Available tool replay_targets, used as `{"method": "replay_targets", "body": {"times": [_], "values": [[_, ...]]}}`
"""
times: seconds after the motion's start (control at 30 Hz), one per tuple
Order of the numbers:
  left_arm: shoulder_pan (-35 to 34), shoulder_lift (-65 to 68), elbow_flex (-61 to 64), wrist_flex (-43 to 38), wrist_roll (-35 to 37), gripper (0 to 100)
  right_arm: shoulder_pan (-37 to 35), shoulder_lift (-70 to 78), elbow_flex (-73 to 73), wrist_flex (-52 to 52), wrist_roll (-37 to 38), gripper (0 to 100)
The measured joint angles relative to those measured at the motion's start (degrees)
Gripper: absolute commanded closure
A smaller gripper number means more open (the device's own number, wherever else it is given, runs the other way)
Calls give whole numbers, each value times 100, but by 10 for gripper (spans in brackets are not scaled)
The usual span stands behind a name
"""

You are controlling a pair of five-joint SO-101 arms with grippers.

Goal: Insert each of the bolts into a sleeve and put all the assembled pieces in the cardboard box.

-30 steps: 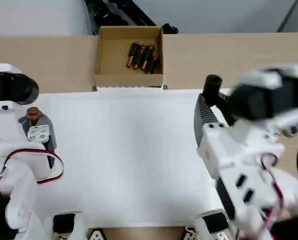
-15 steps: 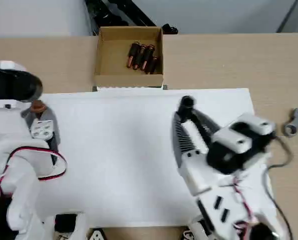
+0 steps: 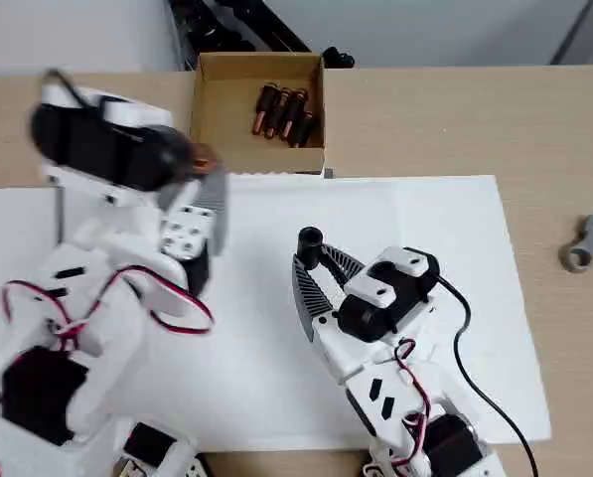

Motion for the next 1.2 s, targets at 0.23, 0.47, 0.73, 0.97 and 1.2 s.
{"method": "replay_targets", "body": {"times": [0.23, 0.47, 0.73, 0.97, 1.2], "values": [[1046, 9, 264, -492, 18, 994, 0, 0, 35, 0, 0, 997], [1503, 9, 703, -967, 18, 994, 0, 0, 369, -343, 0, 997], [1503, 18, 1635, -1916, 18, 994, 0, 0, 492, -527, 0, 997], [1371, 18, 1934, -2277, -79, 994, 0, 0, 492, -545, 0, 997], [1275, 18, 2189, -2585, -255, 994, 0, 0, 501, -554, 0, 997]]}}
